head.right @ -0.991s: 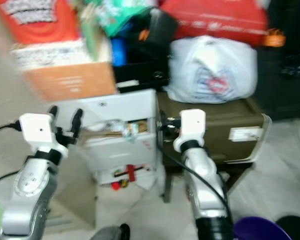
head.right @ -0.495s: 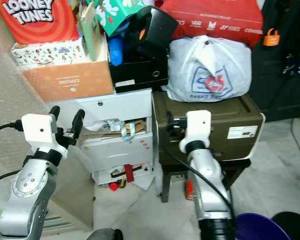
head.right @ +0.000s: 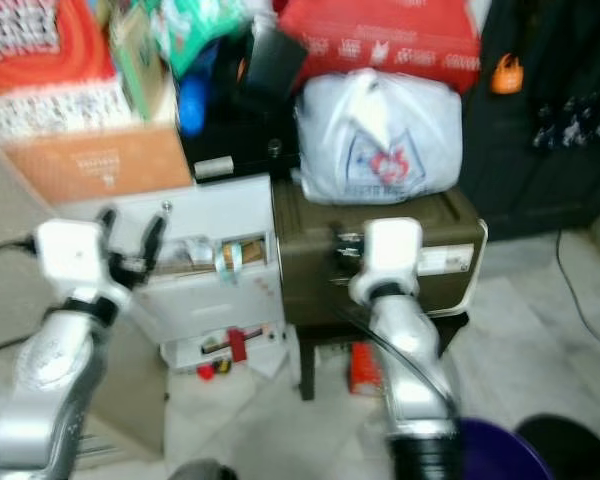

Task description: Clean up the room

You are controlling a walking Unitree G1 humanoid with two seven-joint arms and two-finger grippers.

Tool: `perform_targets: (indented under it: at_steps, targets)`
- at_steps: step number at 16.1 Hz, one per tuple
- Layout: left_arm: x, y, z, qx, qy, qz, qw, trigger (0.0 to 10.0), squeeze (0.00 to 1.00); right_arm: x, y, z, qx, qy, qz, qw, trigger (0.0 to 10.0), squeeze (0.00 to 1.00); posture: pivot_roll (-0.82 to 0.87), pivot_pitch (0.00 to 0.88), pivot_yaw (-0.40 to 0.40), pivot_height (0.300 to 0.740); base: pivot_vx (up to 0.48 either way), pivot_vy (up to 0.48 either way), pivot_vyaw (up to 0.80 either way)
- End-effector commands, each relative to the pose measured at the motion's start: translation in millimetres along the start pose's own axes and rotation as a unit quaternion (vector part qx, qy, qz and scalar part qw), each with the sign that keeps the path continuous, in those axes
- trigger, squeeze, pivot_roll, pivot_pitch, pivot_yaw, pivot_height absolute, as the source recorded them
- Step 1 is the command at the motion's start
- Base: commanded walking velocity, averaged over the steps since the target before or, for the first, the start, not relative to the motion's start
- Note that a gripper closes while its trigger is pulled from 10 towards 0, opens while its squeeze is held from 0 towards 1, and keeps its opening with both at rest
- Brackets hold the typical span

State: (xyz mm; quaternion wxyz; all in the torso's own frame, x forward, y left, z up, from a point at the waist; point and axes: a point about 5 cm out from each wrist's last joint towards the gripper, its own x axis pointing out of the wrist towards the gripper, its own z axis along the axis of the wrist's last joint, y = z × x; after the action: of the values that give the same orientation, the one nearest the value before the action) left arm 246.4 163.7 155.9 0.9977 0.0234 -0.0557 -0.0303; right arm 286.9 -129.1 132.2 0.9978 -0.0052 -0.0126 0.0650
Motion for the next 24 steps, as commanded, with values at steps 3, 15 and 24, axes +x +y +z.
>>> perform_targets:
  at_steps: [3,15,24]
  targets:
    - [2.5,-4.4,5,-0.002,-0.015,-0.004,1.0,10.0,0.0,-1.0,-8.8,-1,-0.011,0.004,-0.013,1.0,10.0,0.0,0.04,0.0,0.049,0.74,0.0,-0.092,0.0]
    - [5.1,-3.4,5,-0.003,-0.021,0.002,1.0,10.0,0.0,0.6,-8.0,-3,-0.021,0.006,-0.006,1.0,10.0,0.0,0.04,0.0,0.043,0.74,0.0,0.0,0.53]
    - [-43.6,24.8,-16,0.013,0.029,0.046,0.998,10.0,0.0,-30.3,-30.5,-12,-0.052,0.029,-0.029,0.998,10.0,0.0,0.03,0.0,0.025,0.74,0.0,0.0,0.8]
